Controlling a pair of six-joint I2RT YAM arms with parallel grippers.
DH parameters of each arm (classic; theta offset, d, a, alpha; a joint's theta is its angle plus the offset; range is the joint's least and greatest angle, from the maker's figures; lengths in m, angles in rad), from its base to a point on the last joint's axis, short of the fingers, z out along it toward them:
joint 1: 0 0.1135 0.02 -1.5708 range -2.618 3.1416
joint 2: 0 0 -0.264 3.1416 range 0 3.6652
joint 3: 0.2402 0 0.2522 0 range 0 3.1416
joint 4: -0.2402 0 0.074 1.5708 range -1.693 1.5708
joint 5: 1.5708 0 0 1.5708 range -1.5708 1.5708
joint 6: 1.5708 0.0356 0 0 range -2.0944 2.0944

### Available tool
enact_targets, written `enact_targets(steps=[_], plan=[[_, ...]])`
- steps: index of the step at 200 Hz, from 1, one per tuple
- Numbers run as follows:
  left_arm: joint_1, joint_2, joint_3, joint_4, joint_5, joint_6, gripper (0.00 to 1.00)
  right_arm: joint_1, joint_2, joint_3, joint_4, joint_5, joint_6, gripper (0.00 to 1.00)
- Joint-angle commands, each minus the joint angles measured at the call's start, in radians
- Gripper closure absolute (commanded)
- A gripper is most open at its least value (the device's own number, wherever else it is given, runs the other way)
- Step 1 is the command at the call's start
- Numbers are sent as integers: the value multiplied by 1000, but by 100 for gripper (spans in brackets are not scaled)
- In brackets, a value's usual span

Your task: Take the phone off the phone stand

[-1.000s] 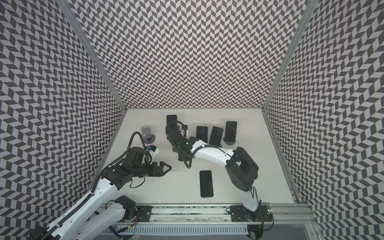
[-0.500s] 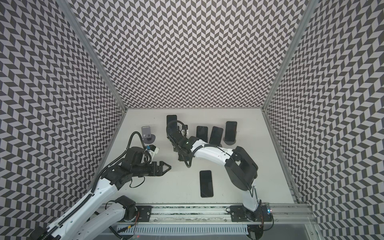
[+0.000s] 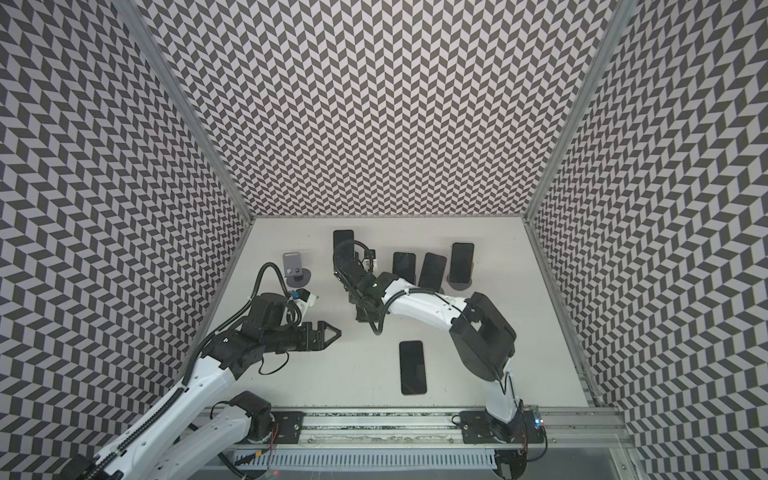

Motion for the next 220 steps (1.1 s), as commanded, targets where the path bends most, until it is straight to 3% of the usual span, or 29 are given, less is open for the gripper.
enact_targets(steps=[1,220], plan=[[6,0,0,18,13,19,3,-2,12,12,32,-3,8,30],[5,5,0,15,9,17,3,-2,-29,50,8,7,-58,36]])
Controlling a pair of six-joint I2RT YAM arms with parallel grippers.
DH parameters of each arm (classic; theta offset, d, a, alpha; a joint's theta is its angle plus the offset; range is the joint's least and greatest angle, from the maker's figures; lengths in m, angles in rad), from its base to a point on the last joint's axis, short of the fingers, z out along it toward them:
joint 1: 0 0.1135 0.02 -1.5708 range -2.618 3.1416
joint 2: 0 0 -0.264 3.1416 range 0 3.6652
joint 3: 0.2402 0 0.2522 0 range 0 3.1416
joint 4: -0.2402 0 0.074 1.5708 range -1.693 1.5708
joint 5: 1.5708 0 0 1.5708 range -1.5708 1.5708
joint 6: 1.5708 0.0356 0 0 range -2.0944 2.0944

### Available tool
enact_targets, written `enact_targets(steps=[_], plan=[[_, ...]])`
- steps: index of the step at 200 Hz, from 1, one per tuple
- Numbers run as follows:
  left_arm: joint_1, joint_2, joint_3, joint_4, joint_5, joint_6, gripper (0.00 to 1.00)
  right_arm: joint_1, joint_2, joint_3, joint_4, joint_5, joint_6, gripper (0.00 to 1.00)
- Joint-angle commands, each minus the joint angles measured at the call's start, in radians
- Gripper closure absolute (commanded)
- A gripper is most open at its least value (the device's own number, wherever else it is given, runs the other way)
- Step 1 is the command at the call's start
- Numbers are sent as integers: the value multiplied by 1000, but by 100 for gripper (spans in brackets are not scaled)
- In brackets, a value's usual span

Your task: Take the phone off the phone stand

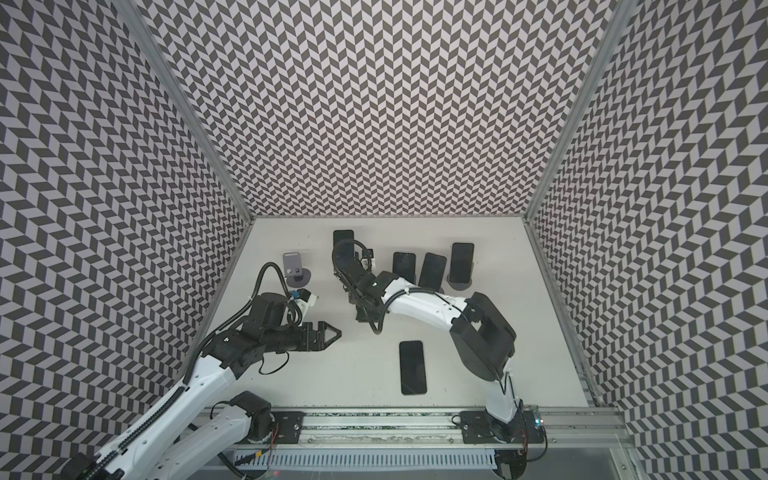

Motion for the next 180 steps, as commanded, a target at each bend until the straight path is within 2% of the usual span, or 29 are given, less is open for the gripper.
enact_targets(steps=[1,180], plan=[[5,-2,0,14,7,6,3,-2,-29,37,20,14,-10,36],[4,-66,-19,25,-54,-51,5,-1,-93,74,-20,-21,-64,36]])
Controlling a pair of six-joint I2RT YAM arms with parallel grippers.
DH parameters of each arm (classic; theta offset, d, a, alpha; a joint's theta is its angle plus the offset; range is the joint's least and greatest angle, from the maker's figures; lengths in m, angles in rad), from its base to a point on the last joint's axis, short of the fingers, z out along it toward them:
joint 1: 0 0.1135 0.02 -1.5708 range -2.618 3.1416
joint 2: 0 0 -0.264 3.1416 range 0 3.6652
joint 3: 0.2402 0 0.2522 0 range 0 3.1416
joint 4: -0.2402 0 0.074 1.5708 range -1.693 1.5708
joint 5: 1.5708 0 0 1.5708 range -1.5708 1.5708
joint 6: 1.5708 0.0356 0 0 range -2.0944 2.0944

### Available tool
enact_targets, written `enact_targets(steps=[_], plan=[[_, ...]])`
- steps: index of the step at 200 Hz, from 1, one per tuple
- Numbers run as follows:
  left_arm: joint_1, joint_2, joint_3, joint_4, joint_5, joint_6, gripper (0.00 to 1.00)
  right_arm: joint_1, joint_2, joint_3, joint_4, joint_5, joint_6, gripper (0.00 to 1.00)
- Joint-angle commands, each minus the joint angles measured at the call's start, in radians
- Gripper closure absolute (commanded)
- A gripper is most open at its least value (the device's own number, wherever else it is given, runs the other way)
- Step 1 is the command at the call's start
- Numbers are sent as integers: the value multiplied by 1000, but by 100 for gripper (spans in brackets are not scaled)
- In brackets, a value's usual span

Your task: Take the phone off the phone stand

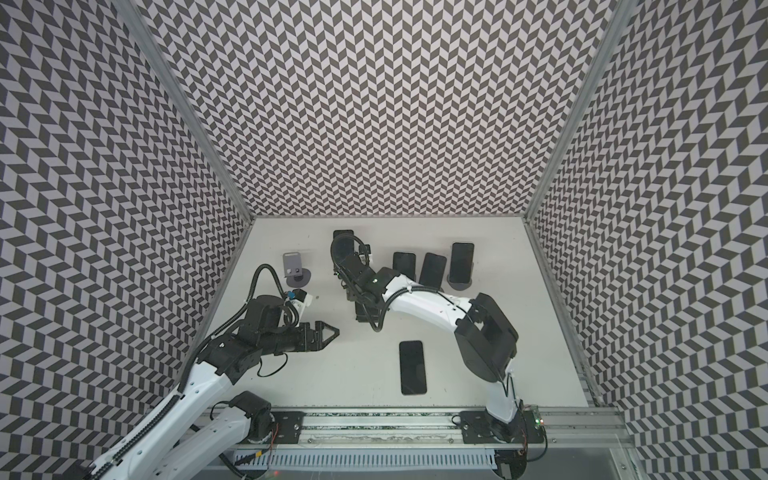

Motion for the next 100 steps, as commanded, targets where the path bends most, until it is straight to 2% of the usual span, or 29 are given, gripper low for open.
enact_targets(steps=[1,100], plan=[[4,-12,-4,15,-25,-15,5,-1,-77,30,15,-1,-17,36],[11,-44,0,5,-79,-39,5,-2,-173,22,-13,-9,-68,37]])
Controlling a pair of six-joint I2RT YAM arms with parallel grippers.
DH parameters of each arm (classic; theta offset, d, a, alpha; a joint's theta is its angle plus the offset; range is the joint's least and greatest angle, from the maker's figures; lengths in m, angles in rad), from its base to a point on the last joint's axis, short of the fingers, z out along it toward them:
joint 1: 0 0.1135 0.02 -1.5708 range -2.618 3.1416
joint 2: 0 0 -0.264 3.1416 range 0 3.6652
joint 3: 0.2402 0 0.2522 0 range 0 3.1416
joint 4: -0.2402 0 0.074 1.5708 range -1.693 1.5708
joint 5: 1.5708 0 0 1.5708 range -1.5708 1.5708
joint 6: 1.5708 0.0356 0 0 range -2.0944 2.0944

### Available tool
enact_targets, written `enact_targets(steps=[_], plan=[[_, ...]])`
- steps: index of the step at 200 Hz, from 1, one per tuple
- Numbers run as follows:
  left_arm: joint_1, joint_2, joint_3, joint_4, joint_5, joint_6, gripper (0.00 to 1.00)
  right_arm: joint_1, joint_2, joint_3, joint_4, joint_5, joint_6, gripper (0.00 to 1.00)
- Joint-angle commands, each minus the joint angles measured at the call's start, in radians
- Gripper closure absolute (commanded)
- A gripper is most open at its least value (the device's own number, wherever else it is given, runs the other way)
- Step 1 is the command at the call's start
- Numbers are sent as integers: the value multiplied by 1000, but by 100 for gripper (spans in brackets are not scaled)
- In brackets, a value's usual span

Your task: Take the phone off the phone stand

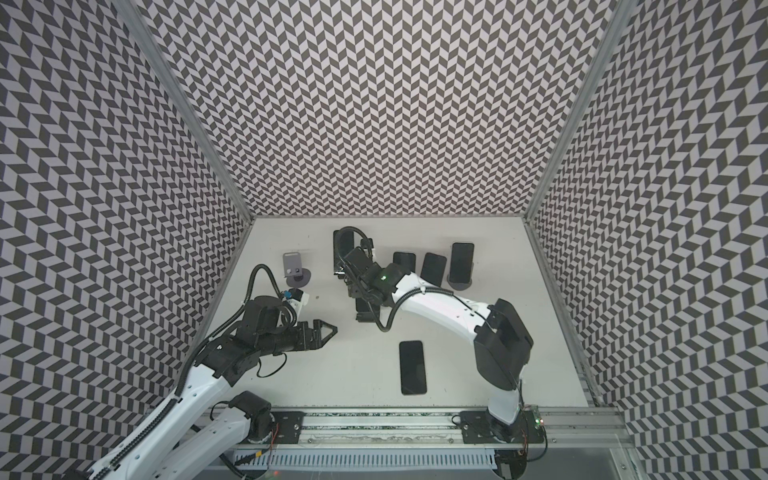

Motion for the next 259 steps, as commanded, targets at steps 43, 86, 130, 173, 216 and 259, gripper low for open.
enact_targets(steps=[43,86,130,173,216,259], plan=[[8,-62,4,4,-63,-29,6,-7,-149,-41,45,9,-73,37],[6,-124,6,3,-79,-40,7,-9,-206,-109,76,-44,-89,37],[1,-135,22,-17,-72,-34,8,-8,-231,-136,50,-82,-72,38],[-4,-121,69,-35,-66,-8,8,-9,-281,-195,45,-80,-60,38],[-12,-101,86,-9,-65,-5,8,-9,-340,-255,41,-73,-57,38],[-42,-45,76,95,-57,-12,8,-11,-417,-340,46,-51,-34,38]])
